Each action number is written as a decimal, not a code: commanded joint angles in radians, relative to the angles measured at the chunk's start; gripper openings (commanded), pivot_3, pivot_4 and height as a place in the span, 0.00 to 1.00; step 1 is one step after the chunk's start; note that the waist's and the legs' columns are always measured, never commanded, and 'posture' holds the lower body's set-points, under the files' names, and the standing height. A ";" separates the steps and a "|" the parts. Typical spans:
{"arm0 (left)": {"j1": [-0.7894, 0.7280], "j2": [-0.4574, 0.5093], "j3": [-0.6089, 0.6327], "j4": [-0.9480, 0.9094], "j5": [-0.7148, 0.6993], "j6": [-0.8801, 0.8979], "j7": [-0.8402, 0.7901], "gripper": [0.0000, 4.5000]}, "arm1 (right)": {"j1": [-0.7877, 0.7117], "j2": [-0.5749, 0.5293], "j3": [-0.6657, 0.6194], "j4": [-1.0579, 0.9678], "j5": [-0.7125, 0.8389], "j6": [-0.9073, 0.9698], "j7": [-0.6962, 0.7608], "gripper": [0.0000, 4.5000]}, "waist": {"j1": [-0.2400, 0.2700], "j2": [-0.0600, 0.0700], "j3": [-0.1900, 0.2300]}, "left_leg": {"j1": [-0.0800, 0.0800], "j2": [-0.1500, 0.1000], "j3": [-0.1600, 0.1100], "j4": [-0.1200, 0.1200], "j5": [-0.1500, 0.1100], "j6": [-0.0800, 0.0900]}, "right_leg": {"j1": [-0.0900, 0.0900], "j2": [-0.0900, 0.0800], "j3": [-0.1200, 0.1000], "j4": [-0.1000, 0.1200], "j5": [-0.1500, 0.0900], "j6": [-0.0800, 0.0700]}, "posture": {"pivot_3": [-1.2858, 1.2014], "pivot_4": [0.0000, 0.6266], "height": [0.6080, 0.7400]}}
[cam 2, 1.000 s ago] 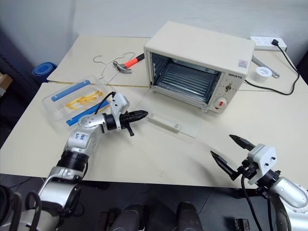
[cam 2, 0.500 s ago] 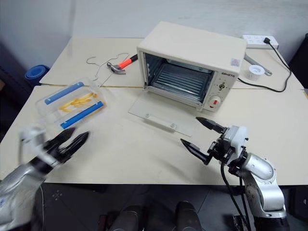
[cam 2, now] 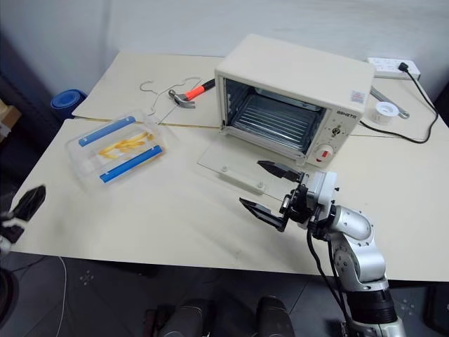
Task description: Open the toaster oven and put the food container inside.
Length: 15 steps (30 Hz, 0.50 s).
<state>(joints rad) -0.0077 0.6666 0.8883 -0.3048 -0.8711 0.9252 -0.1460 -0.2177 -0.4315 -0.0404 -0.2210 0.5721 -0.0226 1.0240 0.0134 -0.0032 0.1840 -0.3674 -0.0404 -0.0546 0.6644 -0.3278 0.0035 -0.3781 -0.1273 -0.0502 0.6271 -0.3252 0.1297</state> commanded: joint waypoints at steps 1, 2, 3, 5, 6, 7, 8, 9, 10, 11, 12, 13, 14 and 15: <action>-0.167 0.105 -0.052 0.149 0.012 0.210 0.154 0.99 | -0.016 -0.003 0.004 0.010 -0.006 -0.016 0.020 1.00 | -0.009 0.000 0.000 | 0.000 0.000 0.000 0.000 0.000 0.000 | -0.001 0.001 0.000 0.001 0.000 0.000 | 0.52 0.24 1.00; -0.233 0.125 -0.070 0.210 0.032 0.248 0.191 0.99 | -0.018 -0.003 0.003 0.011 -0.007 -0.015 0.021 1.00 | -0.014 0.000 0.000 | 0.000 0.000 0.000 0.000 0.000 0.000 | -0.001 0.002 0.000 0.001 0.000 0.000 | 0.52 0.24 1.00; -0.285 0.143 -0.093 0.261 0.064 0.270 0.222 0.99 | -0.019 -0.004 0.002 0.011 -0.008 -0.015 0.020 1.00 | -0.018 0.000 0.000 | 0.000 0.000 0.000 -0.001 0.000 0.000 | -0.001 0.002 0.000 0.001 0.000 0.000 | 0.52 0.24 1.00; -0.384 0.152 -0.132 0.345 0.083 0.294 0.235 0.99 | -0.015 -0.004 -0.001 0.005 -0.012 -0.015 0.013 1.00 | -0.021 -0.001 0.000 | 0.000 -0.001 0.000 -0.001 -0.001 -0.001 | -0.005 0.005 0.000 0.002 0.000 0.000 | 0.52 0.24 1.00; -0.435 0.146 -0.153 0.388 0.091 0.305 0.239 0.99 | -0.011 -0.002 -0.003 0.003 -0.015 -0.016 0.007 1.00 | -0.020 -0.001 0.000 | -0.001 -0.001 0.000 -0.001 -0.001 -0.001 | -0.007 0.006 0.001 0.002 0.000 0.000 | 0.52 0.24 1.00; -0.480 0.139 -0.171 0.429 0.099 0.315 0.240 0.99 | -0.008 -0.001 -0.001 -0.001 -0.019 -0.016 0.002 1.00 | -0.019 -0.001 -0.001 | -0.001 -0.001 0.000 -0.001 -0.001 -0.002 | -0.008 0.007 0.001 0.003 0.000 0.000 | 0.52 0.24 1.00; -0.514 0.135 -0.188 0.464 0.113 0.318 0.240 0.99 | -0.007 0.001 0.001 -0.003 -0.022 -0.015 -0.002 1.00 | -0.018 -0.002 -0.001 | -0.002 0.000 0.000 -0.001 -0.001 -0.002 | -0.010 0.007 0.002 0.003 0.000 0.000 | 0.52 0.24 1.00; -0.544 0.133 -0.210 0.501 0.128 0.314 0.232 0.99 | -0.005 0.003 0.005 -0.009 -0.025 -0.013 -0.007 1.00 | -0.019 -0.002 -0.001 | -0.003 0.000 0.000 -0.001 -0.001 -0.002 | -0.011 0.008 0.002 0.004 0.000 0.000 | 0.52 0.24 1.00; -0.567 0.131 -0.224 0.532 0.140 0.311 0.226 0.99 | -0.003 0.006 0.008 -0.015 -0.027 -0.011 -0.011 1.00 | -0.018 -0.002 -0.001 | -0.003 0.000 0.000 -0.001 -0.001 -0.003 | -0.013 0.007 0.002 0.007 0.000 0.000 | 0.52 0.24 1.00; -0.587 0.131 -0.242 0.563 0.159 0.299 0.220 0.99 | 0.002 0.007 0.011 -0.023 -0.028 -0.009 -0.015 1.00 | -0.020 -0.002 -0.001 | -0.003 0.000 0.000 0.000 -0.002 -0.003 | -0.014 0.008 0.002 0.009 0.000 0.000 | 0.52 0.24 1.00; -0.603 0.132 -0.258 0.595 0.174 0.294 0.212 0.99 | 0.007 0.008 0.013 -0.031 -0.026 -0.006 -0.020 1.00 | -0.021 -0.002 -0.001 | -0.003 0.000 0.000 0.000 -0.002 -0.003 | -0.015 0.008 0.003 0.009 0.000 0.000 | 0.52 0.24 1.00; -0.615 0.135 -0.271 0.622 0.193 0.284 0.209 0.99 | 0.011 0.009 0.016 -0.037 -0.026 -0.005 -0.024 1.00 | -0.022 -0.002 -0.001 | -0.003 0.000 0.000 0.000 -0.002 -0.004 | -0.015 0.008 0.003 0.009 0.000 0.000 | 0.52 0.24 1.00; -0.622 0.140 -0.287 0.645 0.213 0.272 0.202 0.99 | 0.014 0.010 0.018 -0.043 -0.027 -0.003 -0.028 1.00 | -0.023 -0.002 -0.001 | -0.003 0.000 0.000 0.000 -0.002 -0.004 | -0.016 0.009 0.004 0.009 0.000 0.000 | 0.52 0.24 1.00; -0.628 0.147 -0.300 0.662 0.229 0.265 0.191 0.95 | 0.018 0.011 0.020 -0.048 -0.027 0.001 -0.032 1.00 | -0.025 -0.002 -0.001 | -0.002 0.000 0.000 0.000 -0.002 -0.004 | -0.016 0.010 0.004 0.009 0.000 0.000 | 0.52 0.24 1.00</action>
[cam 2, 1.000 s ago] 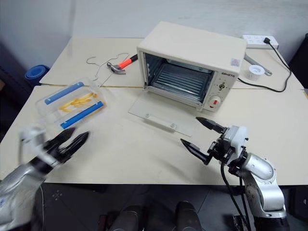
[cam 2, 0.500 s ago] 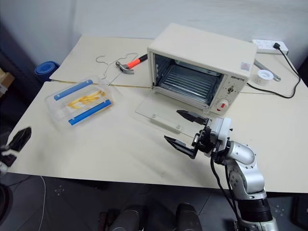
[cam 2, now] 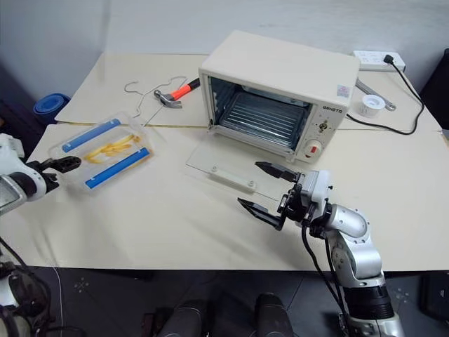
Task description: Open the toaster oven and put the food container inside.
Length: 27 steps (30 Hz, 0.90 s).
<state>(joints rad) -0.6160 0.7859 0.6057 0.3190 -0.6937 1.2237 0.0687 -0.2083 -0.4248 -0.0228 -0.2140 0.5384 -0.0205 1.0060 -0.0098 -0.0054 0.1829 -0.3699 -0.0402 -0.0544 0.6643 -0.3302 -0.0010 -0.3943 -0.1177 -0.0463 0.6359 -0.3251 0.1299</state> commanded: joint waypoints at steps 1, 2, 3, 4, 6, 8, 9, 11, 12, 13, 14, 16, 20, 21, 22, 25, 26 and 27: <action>-0.024 0.033 -0.033 0.048 0.072 -0.048 -0.030 0.91 | 0.011 0.005 0.002 -0.058 0.005 -0.001 -0.019 1.00 | -0.004 0.000 0.000 | 0.000 0.000 0.000 0.000 0.000 0.000 | 0.000 0.000 0.000 0.000 0.000 0.000 | 0.52 0.24 1.00; -0.030 0.036 -0.039 0.057 0.082 -0.050 -0.036 0.87 | 0.013 0.006 0.002 -0.061 0.005 0.000 -0.023 1.00 | -0.005 0.000 0.000 | 0.000 0.000 0.000 0.000 0.000 0.000 | 0.000 0.000 0.000 0.000 0.000 0.000 | 0.52 0.24 1.00; -0.042 0.034 -0.036 0.066 0.088 -0.050 -0.034 0.80 | 0.015 0.005 0.003 -0.062 0.003 0.000 -0.027 1.00 | -0.006 0.000 0.000 | 0.000 0.001 0.000 0.000 0.000 0.000 | 0.000 0.000 0.000 0.000 0.000 0.000 | 0.52 0.24 1.00; -0.052 0.033 -0.035 0.072 0.093 -0.051 -0.039 0.73 | 0.017 0.005 0.003 -0.063 0.000 -0.003 -0.032 1.00 | -0.004 0.000 0.000 | 0.000 0.001 0.000 0.000 0.000 0.000 | 0.000 0.000 0.000 0.000 0.000 0.000 | 0.52 0.24 1.00; -0.075 0.030 -0.031 0.079 0.102 -0.055 -0.045 0.59 | 0.020 0.005 0.003 -0.064 -0.004 -0.007 -0.041 1.00 | 0.000 -0.001 0.000 | 0.000 0.001 0.000 0.001 0.000 0.000 | 0.000 0.000 0.000 0.000 0.000 0.000 | 0.52 0.24 1.00; -0.090 0.029 -0.029 0.085 0.112 -0.060 -0.055 0.46 | 0.024 0.004 0.004 -0.065 -0.010 -0.014 -0.047 1.00 | 0.004 -0.001 0.000 | 0.000 0.000 0.000 0.001 0.000 0.000 | 0.000 0.000 0.001 0.000 0.000 0.000 | 0.52 0.24 1.00; -0.105 0.030 -0.022 0.095 0.114 -0.055 -0.055 0.39 | 0.028 0.003 0.003 -0.063 -0.011 -0.017 -0.046 1.00 | 0.006 -0.001 0.000 | 0.000 0.000 0.000 0.001 0.000 0.000 | 0.000 0.000 0.001 0.000 0.000 0.000 | 0.52 0.24 1.00; -0.121 0.036 -0.024 0.107 0.125 -0.039 -0.062 0.25 | 0.037 -0.002 -0.001 -0.062 -0.005 -0.018 -0.041 1.00 | 0.006 -0.001 0.000 | 0.000 0.000 0.000 0.001 0.000 0.000 | 0.000 0.000 0.001 0.000 0.000 0.000 | 0.52 0.24 1.00; -0.125 0.042 -0.034 0.109 0.128 -0.029 -0.075 0.18 | 0.040 -0.005 -0.003 -0.064 -0.001 -0.015 -0.039 1.00 | 0.006 -0.001 0.000 | 0.000 0.000 0.000 0.001 0.000 0.000 | 0.000 0.000 0.001 0.001 0.000 0.000 | 0.52 0.24 1.00; -0.131 0.045 -0.040 0.111 0.132 -0.027 -0.080 0.16 | 0.041 -0.007 -0.005 -0.067 0.003 -0.011 -0.039 1.00 | 0.005 -0.001 0.000 | 0.000 0.000 0.000 0.001 0.000 0.000 | 0.000 0.000 0.001 0.001 0.000 0.000 | 0.52 0.24 1.00; -0.137 0.047 -0.043 0.114 0.136 -0.026 -0.085 0.08 | 0.042 -0.008 -0.005 -0.069 0.005 -0.009 -0.039 1.00 | 0.005 -0.001 0.000 | 0.000 0.000 0.000 0.001 0.000 0.000 | 0.000 0.000 0.001 0.001 0.000 0.000 | 0.52 0.24 1.00; -0.158 0.052 -0.061 0.124 0.150 -0.039 -0.103 0.03 | 0.041 -0.011 -0.007 -0.069 0.006 -0.006 -0.038 1.00 | 0.006 -0.001 0.000 | 0.000 0.001 0.000 0.001 0.000 0.000 | 0.000 0.000 0.001 0.001 0.000 0.000 | 0.52 0.24 1.00; -0.224 0.047 -0.131 0.093 0.156 -0.028 -0.172 0.03 | 0.053 -0.038 -0.041 -0.074 0.009 0.003 -0.051 1.00 | 0.009 -0.002 -0.001 | -0.001 0.000 0.000 0.002 0.000 -0.001 | 0.000 0.000 0.001 0.001 0.000 0.000 | 0.52 0.24 1.00; -0.248 0.038 -0.161 0.066 0.147 -0.008 -0.196 0.03 | 0.069 -0.052 -0.063 -0.077 0.012 0.004 -0.056 1.00 | 0.011 -0.002 -0.001 | -0.001 0.000 0.000 0.002 0.000 0.000 | 0.000 0.000 0.001 0.001 0.000 0.000 | 0.52 0.24 1.00; -0.276 0.022 -0.174 0.048 0.134 0.018 -0.207 0.03 | 0.087 -0.066 -0.084 -0.080 0.013 0.004 -0.061 1.00 | 0.013 -0.002 -0.001 | -0.001 0.000 -0.001 0.002 0.000 0.000 | 0.000 0.000 0.001 0.001 0.000 0.000 | 0.52 0.24 1.00; -0.357 -0.053 -0.271 -0.010 0.124 0.080 -0.248 0.03 | 0.176 -0.099 -0.153 -0.091 0.010 -0.003 -0.075 1.00 | 0.033 -0.003 -0.001 | -0.002 -0.002 -0.002 0.003 -0.001 0.000 | 0.000 0.000 0.000 0.001 0.000 0.000 | 0.52 0.24 1.00; -0.384 -0.083 -0.309 -0.023 0.127 0.089 -0.262 0.03 | 0.209 -0.105 -0.169 -0.097 0.007 -0.006 -0.079 1.00 | 0.036 -0.003 -0.001 | -0.002 -0.002 -0.002 0.003 -0.001 0.000 | 0.001 0.000 0.000 0.001 0.000 0.000 | 0.52 0.24 1.00; -0.411 -0.113 -0.341 -0.032 0.131 0.092 -0.275 0.03 | 0.241 -0.108 -0.180 -0.104 0.004 -0.010 -0.082 1.00 | 0.038 -0.003 -0.001 | -0.002 -0.002 -0.002 0.003 -0.001 0.000 | 0.001 0.000 0.000 0.001 0.000 0.000 | 0.52 0.24 1.00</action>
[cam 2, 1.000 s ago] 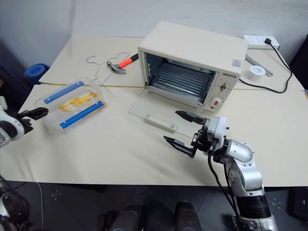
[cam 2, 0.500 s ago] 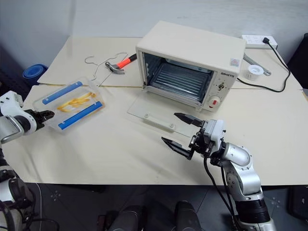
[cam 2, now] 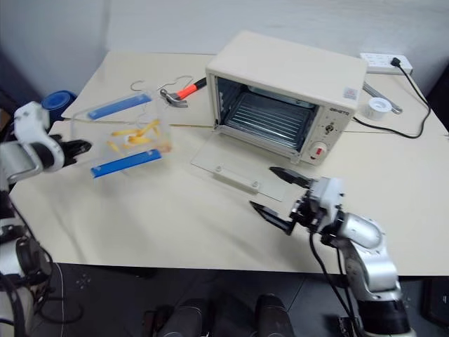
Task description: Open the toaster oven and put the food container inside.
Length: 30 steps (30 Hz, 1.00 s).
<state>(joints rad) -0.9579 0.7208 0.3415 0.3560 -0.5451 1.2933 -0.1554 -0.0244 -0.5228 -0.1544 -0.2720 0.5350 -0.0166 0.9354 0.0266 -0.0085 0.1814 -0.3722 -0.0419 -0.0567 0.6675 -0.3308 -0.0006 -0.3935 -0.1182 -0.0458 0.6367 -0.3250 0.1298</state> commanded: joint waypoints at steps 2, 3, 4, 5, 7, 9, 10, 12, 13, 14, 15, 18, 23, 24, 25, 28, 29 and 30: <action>-0.126 -0.102 -0.160 -0.068 0.005 0.005 -0.086 0.03 | 0.111 -0.008 -0.062 -0.065 0.002 -0.019 -0.023 1.00 | -0.001 0.000 0.000 | 0.000 0.000 0.000 0.000 0.000 0.000 | 0.000 0.000 0.000 0.000 0.000 0.000 | 0.52 0.24 1.00; -0.151 -0.124 -0.192 -0.060 0.016 -0.001 -0.100 0.03 | 0.132 -0.006 -0.064 -0.076 0.000 -0.021 -0.029 1.00 | -0.003 0.000 0.000 | 0.000 0.000 0.001 0.000 0.000 0.000 | 0.000 0.000 0.000 0.000 0.000 0.000 | 0.52 0.24 1.00; -0.173 -0.146 -0.222 -0.048 0.025 -0.012 -0.119 0.03 | 0.149 -0.003 -0.064 -0.087 -0.001 -0.021 -0.037 1.00 | -0.008 0.000 0.000 | 0.000 0.000 0.002 0.000 0.000 0.000 | 0.000 0.001 0.000 0.000 0.000 0.000 | 0.52 0.24 1.00; -0.192 -0.162 -0.256 -0.037 0.035 -0.027 -0.142 0.03 | 0.162 -0.001 -0.062 -0.100 -0.003 -0.021 -0.044 1.00 | -0.014 0.000 0.000 | 0.000 0.001 0.003 0.000 0.000 0.000 | -0.001 0.002 0.001 0.000 0.000 0.000 | 0.52 0.24 1.00; -0.243 -0.223 -0.322 0.040 0.076 -0.097 -0.182 0.03 | 0.187 0.012 -0.055 -0.135 -0.008 -0.019 -0.070 1.00 | -0.022 0.000 0.000 | 0.001 0.000 0.007 -0.001 0.000 0.000 | -0.002 0.003 0.002 0.000 0.000 0.000 | 0.52 0.24 1.00; -0.282 -0.269 -0.351 0.126 0.121 -0.174 -0.195 0.03 | 0.199 0.023 -0.050 -0.159 -0.014 -0.017 -0.096 1.00 | -0.027 0.000 0.000 | 0.001 0.001 0.008 -0.001 0.000 -0.001 | -0.002 0.004 0.003 0.000 0.000 0.000 | 0.52 0.24 1.00; -0.298 -0.285 -0.367 0.167 0.142 -0.208 -0.211 0.03 | 0.204 0.029 -0.047 -0.170 -0.018 -0.016 -0.109 1.00 | -0.030 0.000 0.000 | 0.002 0.001 0.009 -0.001 0.000 -0.002 | -0.002 0.004 0.003 0.000 0.000 0.000 | 0.52 0.24 1.00; -0.324 -0.314 -0.397 0.239 0.184 -0.278 -0.237 0.03 | 0.214 0.043 -0.043 -0.196 -0.022 -0.010 -0.136 1.00 | -0.033 0.000 0.000 | 0.003 0.001 0.011 -0.002 0.000 -0.001 | -0.003 0.004 0.006 0.000 0.000 0.000 | 0.52 0.24 1.00; -0.335 -0.324 -0.413 0.269 0.207 -0.308 -0.244 0.03 | 0.218 0.047 -0.041 -0.208 -0.023 -0.008 -0.148 1.00 | -0.031 0.000 0.000 | 0.003 0.001 0.011 -0.002 0.000 -0.001 | -0.003 0.004 0.006 0.001 0.000 0.000 | 0.52 0.24 1.00; -0.350 -0.335 -0.418 0.304 0.221 -0.340 -0.257 0.15 | 0.222 0.050 -0.039 -0.219 -0.024 -0.006 -0.157 1.00 | -0.031 0.000 0.000 | 0.003 0.001 0.011 -0.002 0.000 -0.001 | -0.004 0.005 0.006 0.001 0.000 0.000 | 0.52 0.24 1.00; -0.364 -0.344 -0.416 0.337 0.232 -0.360 -0.265 0.19 | 0.226 0.052 -0.037 -0.227 -0.025 -0.003 -0.165 1.00 | -0.028 0.000 0.000 | 0.003 0.001 0.011 -0.002 0.000 -0.001 | -0.004 0.005 0.007 0.001 0.000 0.000 | 0.52 0.24 1.00; -0.402 -0.363 -0.397 0.420 0.260 -0.416 -0.277 0.38 | 0.229 0.056 -0.039 -0.244 -0.025 0.000 -0.187 1.00 | -0.023 0.000 0.000 | 0.001 0.001 0.011 0.000 0.000 -0.001 | -0.004 0.004 0.007 0.000 0.000 0.000 | 0.52 0.24 1.00; -0.412 -0.380 -0.325 0.455 0.232 -0.436 -0.324 0.70 | 0.216 0.048 -0.049 -0.267 -0.011 0.015 -0.218 1.00 | -0.013 0.000 0.000 | 0.001 0.001 0.010 0.000 0.000 -0.001 | -0.004 0.003 0.007 0.001 0.000 0.000 | 0.52 0.24 1.00; -0.408 -0.369 -0.284 0.451 0.206 -0.428 -0.335 0.77 | 0.214 0.033 -0.045 -0.284 -0.002 0.035 -0.215 1.00 | -0.012 0.000 0.000 | 0.001 0.002 0.010 0.000 0.000 -0.001 | -0.004 0.003 0.007 0.001 0.000 0.000 | 0.52 0.24 1.00; -0.402 -0.357 -0.245 0.444 0.187 -0.443 -0.345 0.82 | 0.212 0.020 -0.040 -0.301 0.001 0.052 -0.213 1.00 | -0.012 0.000 0.000 | 0.001 0.002 0.010 0.000 0.000 -0.001 | -0.004 0.003 0.007 0.001 0.000 0.000 | 0.52 0.24 1.00; -0.346 -0.274 -0.183 0.376 0.129 -0.488 -0.514 0.89 | 0.198 -0.026 -0.018 -0.372 0.057 0.155 -0.219 1.00 | -0.030 0.000 0.000 | 0.001 0.003 0.011 -0.001 0.000 -0.001 | -0.004 0.004 0.007 0.001 0.000 0.000 | 0.52 0.24 1.00; -0.305 -0.221 -0.209 0.327 0.113 -0.479 -0.641 0.89 | 0.190 -0.041 -0.006 -0.392 0.080 0.193 -0.220 1.00 | -0.034 0.000 0.000 | 0.001 0.003 0.011 -0.002 0.000 -0.001 | -0.005 0.004 0.007 0.001 0.000 0.000 | 0.52 0.24 1.00; -0.231 -0.152 -0.261 0.245 0.112 -0.517 -0.805 0.90 | 0.177 -0.050 0.012 -0.403 0.076 0.222 -0.230 0.96 | -0.046 0.000 0.000 | 0.002 0.003 0.011 -0.002 0.000 -0.001 | -0.005 0.005 0.007 0.001 0.000 0.000 | 0.52 0.24 1.00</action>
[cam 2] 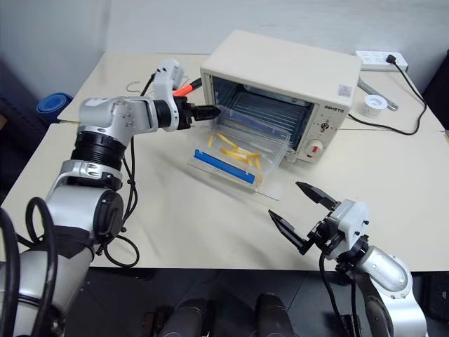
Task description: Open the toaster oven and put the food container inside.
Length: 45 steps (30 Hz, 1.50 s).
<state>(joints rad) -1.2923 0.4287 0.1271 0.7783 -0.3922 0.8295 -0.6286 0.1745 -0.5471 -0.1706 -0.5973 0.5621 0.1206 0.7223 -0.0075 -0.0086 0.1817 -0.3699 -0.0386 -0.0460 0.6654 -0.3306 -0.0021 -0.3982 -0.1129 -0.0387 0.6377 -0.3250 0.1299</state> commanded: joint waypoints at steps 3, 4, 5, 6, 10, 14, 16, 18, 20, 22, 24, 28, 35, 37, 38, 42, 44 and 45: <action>0.288 0.258 -0.088 -0.299 -0.032 -0.264 -0.620 0.81 | -0.064 -0.046 0.108 -0.074 0.002 0.167 -0.038 0.80 | -0.022 0.001 -0.001 | 0.003 0.003 -0.001 -0.001 0.000 -0.002 | 0.000 0.001 0.001 0.002 -0.001 -0.002 | 0.52 0.24 1.00; 0.348 0.288 -0.111 -0.314 -0.001 -0.347 -0.669 0.77 | -0.089 -0.042 0.148 -0.053 -0.033 0.201 -0.060 0.73 | -0.019 0.001 -0.001 | 0.002 0.003 -0.002 -0.001 0.000 -0.002 | 0.000 0.001 0.001 0.002 -0.001 -0.002 | 0.52 0.24 1.00; 0.387 0.308 -0.131 -0.322 0.023 -0.403 -0.703 0.71 | -0.108 -0.037 0.175 -0.039 -0.058 0.224 -0.078 0.66 | -0.017 0.002 -0.001 | 0.002 0.003 -0.002 0.000 -0.001 -0.002 | 0.000 0.000 0.001 0.001 -0.001 -0.002 | 0.52 0.24 1.00; 0.429 0.310 -0.147 -0.322 0.045 -0.474 -0.724 0.63 | -0.135 -0.017 0.216 -0.002 -0.090 0.224 -0.085 0.57 | -0.011 0.001 -0.001 | 0.002 0.002 -0.003 0.001 -0.001 -0.002 | 0.000 0.000 0.001 0.001 -0.001 -0.002 | 0.52 0.24 1.00; 0.499 0.193 -0.170 -0.301 0.079 -0.566 -0.648 0.35 | -0.230 0.074 0.306 0.158 -0.229 0.169 -0.155 0.26 | 0.034 0.001 -0.001 | -0.004 -0.002 -0.009 0.009 -0.001 0.001 | 0.001 -0.002 -0.001 -0.001 -0.001 -0.002 | 0.52 0.24 1.00; 0.498 0.027 -0.166 -0.269 0.103 -0.630 -0.508 0.08 | -0.340 0.141 0.338 0.282 -0.318 0.115 -0.188 0.00 | 0.041 0.001 -0.001 | -0.006 -0.006 -0.012 0.016 -0.005 0.007 | 0.003 -0.005 0.000 0.002 0.000 -0.001 | 0.52 0.24 1.00; 0.473 -0.035 -0.142 -0.228 0.104 -0.660 -0.434 0.08 | -0.402 0.168 0.328 0.329 -0.340 0.105 -0.213 0.00 | 0.031 0.001 -0.001 | -0.007 -0.007 -0.012 0.017 -0.005 0.007 | 0.002 -0.004 0.000 0.004 0.001 0.001 | 0.52 0.24 1.00; 0.457 -0.074 -0.130 -0.201 0.109 -0.684 -0.387 0.08 | -0.451 0.182 0.305 0.368 -0.353 0.090 -0.228 0.00 | 0.024 0.001 -0.001 | -0.008 -0.007 -0.011 0.017 -0.005 0.007 | 0.001 -0.004 0.000 0.004 0.001 0.001 | 0.52 0.24 1.00; 0.443 -0.112 -0.118 -0.171 0.115 -0.710 -0.325 0.08 | -0.496 0.187 0.283 0.406 -0.359 0.073 -0.232 0.00 | 0.011 0.001 -0.001 | -0.008 -0.005 -0.011 0.016 -0.005 0.006 | -0.001 -0.002 0.000 0.005 0.001 0.001 | 0.52 0.24 1.00; 0.432 -0.142 -0.107 -0.142 0.120 -0.738 -0.277 0.08 | -0.529 0.183 0.276 0.441 -0.373 0.056 -0.224 0.00 | 0.002 0.001 -0.001 | -0.007 -0.005 -0.011 0.015 -0.005 0.006 | -0.001 -0.002 0.000 0.005 0.001 0.001 | 0.52 0.24 1.00; 0.408 -0.181 -0.091 -0.096 0.130 -0.774 -0.208 0.08 | -0.571 0.191 0.253 0.502 -0.386 0.047 -0.240 0.00 | 0.001 0.001 -0.001 | -0.007 -0.005 -0.011 0.015 -0.005 0.006 | -0.001 -0.002 0.000 0.005 0.001 0.001 | 0.52 0.24 1.00; 0.343 -0.242 -0.087 0.012 0.162 -0.841 -0.110 0.08 | -0.662 0.203 0.217 0.640 -0.409 0.012 -0.275 0.00 | 0.003 0.001 -0.001 | -0.007 -0.005 -0.011 0.016 -0.005 0.006 | -0.001 -0.002 0.000 0.006 0.001 0.001 | 0.52 0.24 1.00; 0.219 -0.307 -0.075 0.229 0.213 -0.964 0.002 0.08 | -0.792 0.238 0.198 0.831 -0.434 -0.053 -0.303 0.00 | 0.002 0.001 -0.001 | -0.007 -0.006 -0.011 0.015 -0.005 0.006 | -0.001 -0.003 0.000 0.005 0.001 0.001 | 0.52 0.24 1.00; 0.186 -0.313 -0.056 0.286 0.212 -0.982 0.039 0.08 | -0.810 0.251 0.199 0.869 -0.438 -0.065 -0.305 0.00 | -0.001 0.001 -0.001 | -0.007 -0.006 -0.011 0.015 -0.005 0.006 | -0.002 -0.003 0.000 0.006 0.001 0.001 | 0.52 0.24 1.00; 0.173 -0.314 -0.051 0.308 0.213 -0.989 0.050 0.08 | -0.817 0.254 0.199 0.888 -0.442 -0.073 -0.306 0.00 | -0.003 0.001 -0.001 | -0.007 -0.006 -0.010 0.015 -0.005 0.006 | -0.002 -0.003 0.000 0.006 0.001 0.001 | 0.52 0.24 1.00; 0.188 -0.285 -0.060 0.302 0.225 -0.986 -0.010 0.08 | -0.783 0.246 0.201 0.839 -0.446 -0.074 -0.300 0.00 | -0.015 0.001 -0.001 | -0.007 -0.005 -0.008 0.014 -0.005 0.006 | -0.004 -0.003 0.000 0.008 0.001 0.001 | 0.52 0.24 1.00; 0.236 -0.231 -0.085 0.236 0.244 -0.982 -0.079 0.12 | -0.719 0.219 0.206 0.731 -0.435 -0.058 -0.265 0.00 | -0.020 0.001 -0.001 | -0.007 -0.005 -0.008 0.013 -0.005 0.006 | -0.005 -0.003 0.000 0.008 0.001 0.001 | 0.52 0.24 1.00; 0.274 -0.196 -0.088 0.170 0.235 -0.964 -0.131 0.17 | -0.678 0.207 0.194 0.658 -0.415 -0.039 -0.253 0.00 | -0.021 0.001 -0.001 | -0.007 -0.005 -0.008 0.013 -0.005 0.006 | -0.006 -0.003 0.000 0.008 0.001 0.001 | 0.52 0.24 1.00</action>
<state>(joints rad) -1.0445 0.1848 0.0389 1.0332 -0.1571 -0.1389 -0.6938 -0.5371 -0.3142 0.0419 0.1767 0.1231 0.0751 0.4465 -0.0287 -0.0078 0.1806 -0.3772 -0.0431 -0.0529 0.6780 -0.3356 0.0035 -0.4061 -0.1162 -0.0390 0.6465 -0.3238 0.1310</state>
